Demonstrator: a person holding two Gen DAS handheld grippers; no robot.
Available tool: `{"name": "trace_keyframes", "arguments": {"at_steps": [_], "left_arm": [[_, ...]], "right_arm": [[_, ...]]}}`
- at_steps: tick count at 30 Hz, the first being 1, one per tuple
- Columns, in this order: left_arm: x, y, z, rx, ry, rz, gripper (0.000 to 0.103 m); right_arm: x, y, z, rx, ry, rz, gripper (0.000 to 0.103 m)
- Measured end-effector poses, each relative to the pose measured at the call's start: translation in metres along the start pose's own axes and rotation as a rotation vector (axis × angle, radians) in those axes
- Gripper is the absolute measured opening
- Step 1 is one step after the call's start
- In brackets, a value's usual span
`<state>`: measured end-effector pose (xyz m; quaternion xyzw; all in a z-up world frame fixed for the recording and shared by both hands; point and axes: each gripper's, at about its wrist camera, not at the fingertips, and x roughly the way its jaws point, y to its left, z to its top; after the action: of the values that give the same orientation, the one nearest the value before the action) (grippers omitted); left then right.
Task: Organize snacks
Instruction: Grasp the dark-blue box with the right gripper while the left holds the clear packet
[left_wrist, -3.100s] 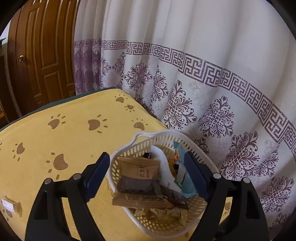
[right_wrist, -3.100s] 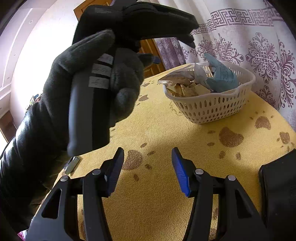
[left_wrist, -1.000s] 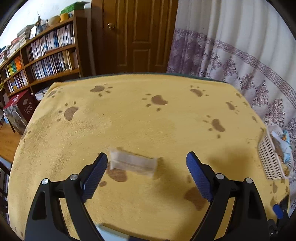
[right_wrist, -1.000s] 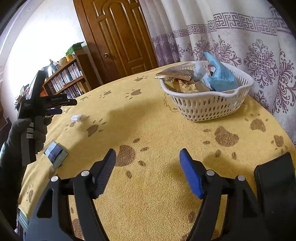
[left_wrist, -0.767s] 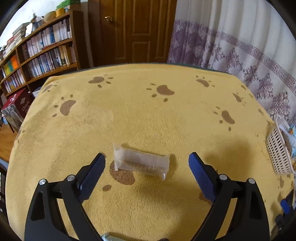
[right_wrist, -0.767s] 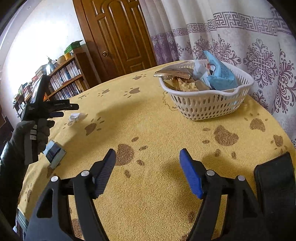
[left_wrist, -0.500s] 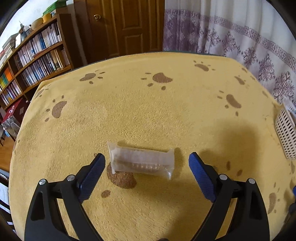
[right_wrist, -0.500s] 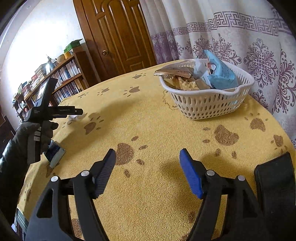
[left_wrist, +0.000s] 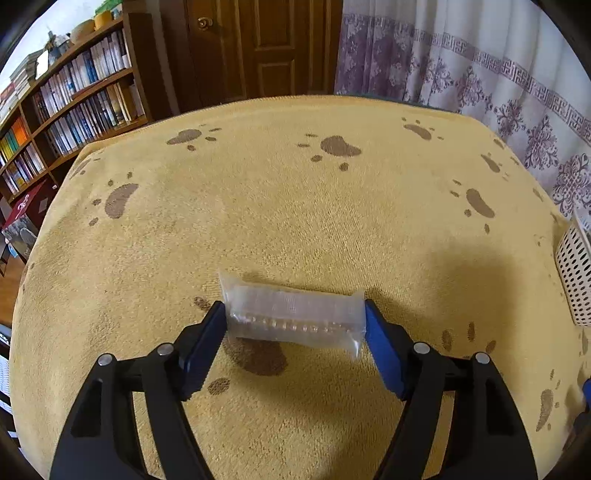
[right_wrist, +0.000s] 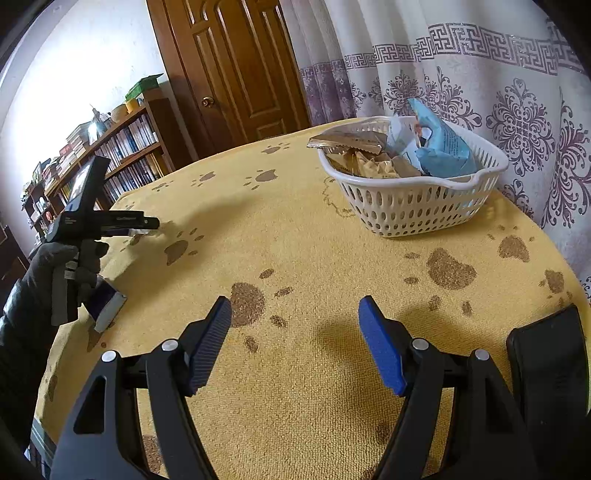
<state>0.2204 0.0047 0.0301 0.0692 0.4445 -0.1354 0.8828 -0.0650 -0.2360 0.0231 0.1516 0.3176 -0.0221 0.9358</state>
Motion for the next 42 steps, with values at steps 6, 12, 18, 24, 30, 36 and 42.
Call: {"name": "trace_keyframes", "arguments": {"at_steps": [6,12,18,24,30,36,42], "left_arm": [[-0.021,0.014,-0.007,-0.065,-0.062,-0.010,0.073],[-0.053,0.032,-0.016,-0.138,-0.145,0.009,0.073],[-0.082,0.055,-0.024,-0.191,-0.214,0.050,0.074],[-0.112,0.079,-0.028,-0.246,-0.293,0.056,0.074],[-0.133,0.092,-0.035,-0.276,-0.341,0.035,0.074],[-0.130,0.106,-0.045,-0.326,-0.327,0.016,0.074],[-0.123,0.114,-0.050,-0.351,-0.315,0.001,0.074]], "right_arm": [[0.003,0.002,0.001,-0.012,0.008,-0.017,0.073],[0.008,0.005,0.002,-0.033,0.034,-0.031,0.073],[0.015,0.030,0.007,-0.104,0.081,0.010,0.073],[0.029,0.103,0.019,-0.276,0.122,0.168,0.073],[0.068,0.185,0.018,-0.452,0.203,0.312,0.073],[0.105,0.229,0.024,-0.489,0.271,0.381,0.073],[0.127,0.242,0.020,-0.504,0.334,0.419,0.073]]}}
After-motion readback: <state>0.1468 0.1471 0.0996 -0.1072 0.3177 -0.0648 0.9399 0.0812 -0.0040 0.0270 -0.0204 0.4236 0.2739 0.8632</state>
